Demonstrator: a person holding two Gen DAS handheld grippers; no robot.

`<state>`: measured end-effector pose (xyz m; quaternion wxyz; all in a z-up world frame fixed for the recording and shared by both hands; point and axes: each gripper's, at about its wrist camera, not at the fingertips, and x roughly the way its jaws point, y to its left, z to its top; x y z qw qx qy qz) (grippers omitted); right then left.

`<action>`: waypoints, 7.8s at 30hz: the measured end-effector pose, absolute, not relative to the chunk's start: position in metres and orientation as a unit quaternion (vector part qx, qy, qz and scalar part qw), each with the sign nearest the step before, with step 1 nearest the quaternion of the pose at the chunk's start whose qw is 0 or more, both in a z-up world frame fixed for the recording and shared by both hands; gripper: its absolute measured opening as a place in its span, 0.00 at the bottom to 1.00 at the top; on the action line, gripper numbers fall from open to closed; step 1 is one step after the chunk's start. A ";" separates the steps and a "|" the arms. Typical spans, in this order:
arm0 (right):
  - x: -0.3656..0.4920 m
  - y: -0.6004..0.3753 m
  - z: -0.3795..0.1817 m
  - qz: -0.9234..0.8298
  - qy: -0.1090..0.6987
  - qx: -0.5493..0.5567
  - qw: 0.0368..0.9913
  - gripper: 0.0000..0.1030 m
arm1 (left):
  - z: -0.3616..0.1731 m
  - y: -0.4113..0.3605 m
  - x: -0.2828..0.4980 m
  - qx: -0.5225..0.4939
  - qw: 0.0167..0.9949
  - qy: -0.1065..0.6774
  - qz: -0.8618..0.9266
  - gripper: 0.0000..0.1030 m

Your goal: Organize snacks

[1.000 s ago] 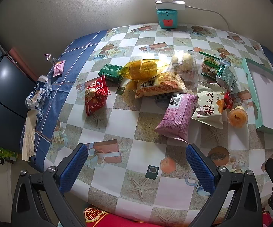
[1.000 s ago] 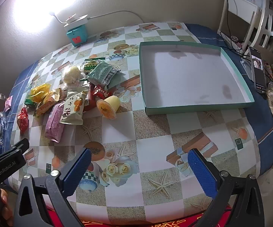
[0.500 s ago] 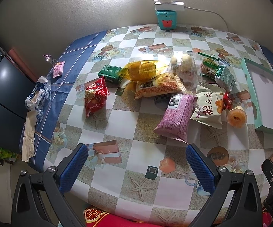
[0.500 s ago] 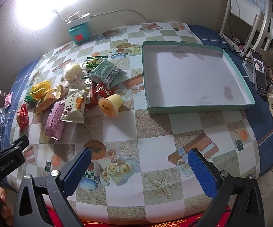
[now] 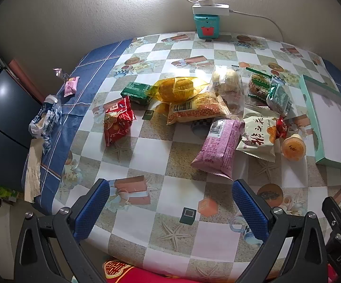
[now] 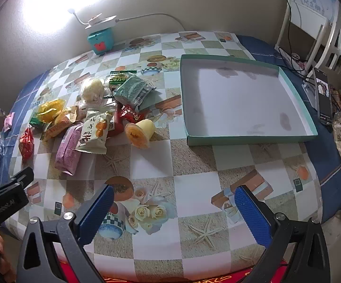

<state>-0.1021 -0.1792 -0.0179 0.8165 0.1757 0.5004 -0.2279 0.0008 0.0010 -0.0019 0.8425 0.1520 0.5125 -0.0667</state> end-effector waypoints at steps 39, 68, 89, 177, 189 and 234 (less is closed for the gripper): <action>0.037 -0.106 -0.048 -0.147 0.498 0.211 0.828 1.00 | -0.039 0.173 0.120 -0.066 0.819 0.569 -0.038 1.00; 0.069 -0.079 -0.067 -0.112 0.538 0.204 0.810 0.88 | -0.101 0.110 0.217 0.043 0.763 0.644 -0.040 1.00; 0.085 -0.081 -0.095 -0.104 0.569 0.214 0.787 0.78 | -0.119 0.126 0.243 0.024 0.748 0.663 0.005 1.00; -0.053 -0.425 -0.021 -0.338 0.428 0.356 0.759 0.43 | -0.005 -0.308 0.066 0.170 0.751 0.566 -0.294 0.62; -0.057 -0.450 -0.039 -0.356 0.425 0.365 0.748 0.43 | -0.031 -0.326 0.073 0.168 0.744 0.577 -0.293 0.62; -0.007 -0.401 -0.004 -0.331 0.456 0.239 0.791 1.00 | -0.036 -0.112 0.153 -0.060 0.800 0.597 0.014 0.94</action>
